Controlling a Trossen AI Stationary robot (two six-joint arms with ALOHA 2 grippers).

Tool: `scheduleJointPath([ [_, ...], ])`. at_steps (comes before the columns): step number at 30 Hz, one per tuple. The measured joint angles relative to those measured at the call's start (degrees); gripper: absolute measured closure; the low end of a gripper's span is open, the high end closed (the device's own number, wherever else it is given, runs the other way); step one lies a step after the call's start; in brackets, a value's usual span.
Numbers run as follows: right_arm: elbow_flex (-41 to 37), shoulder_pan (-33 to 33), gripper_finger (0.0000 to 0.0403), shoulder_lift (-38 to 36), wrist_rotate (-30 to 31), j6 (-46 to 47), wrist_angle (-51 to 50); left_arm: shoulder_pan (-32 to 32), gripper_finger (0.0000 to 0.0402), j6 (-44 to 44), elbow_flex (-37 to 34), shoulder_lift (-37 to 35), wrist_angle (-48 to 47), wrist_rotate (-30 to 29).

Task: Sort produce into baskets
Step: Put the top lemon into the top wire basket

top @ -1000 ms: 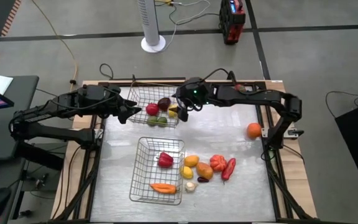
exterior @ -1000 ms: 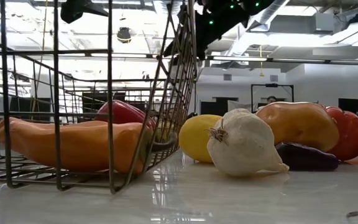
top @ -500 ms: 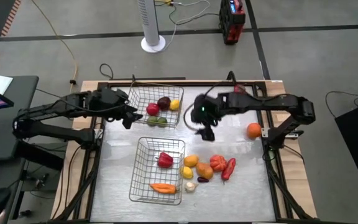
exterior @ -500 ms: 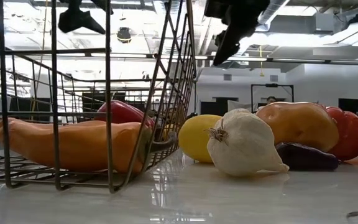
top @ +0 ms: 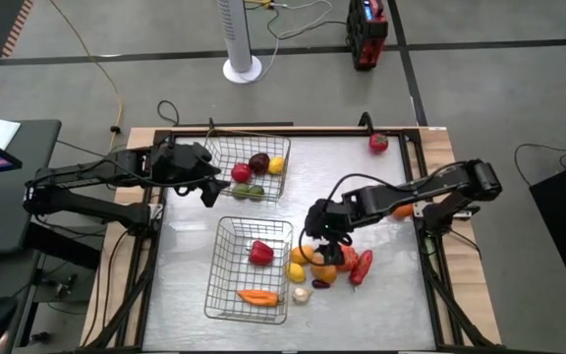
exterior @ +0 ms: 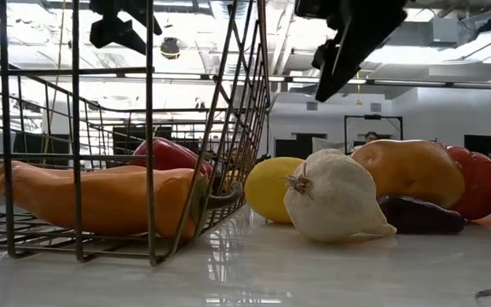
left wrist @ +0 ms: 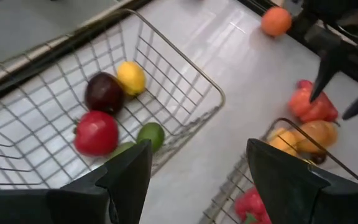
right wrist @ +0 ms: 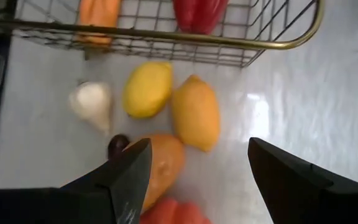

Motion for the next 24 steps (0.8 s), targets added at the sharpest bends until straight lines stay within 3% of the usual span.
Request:
scheduleJointPath([
  [9, -10.76, 0.20, 0.0081, -0.06, 0.38, -3.04, 17.36, 0.00, 0.0152, -2.44, 0.00, -0.20, -0.04, -2.81],
  [17, -11.04, 0.01, 0.0029, 5.65, 1.24, -7.25, 21.33, 0.02, 0.0152, -6.28, 0.00, -0.21, 0.68, -3.74],
  [24, -10.38, -0.19, 0.0036, 11.71, 1.24, -8.58, 22.20, -1.29, 0.0152, -9.03, 0.00, -0.20, 1.09, -3.45],
])
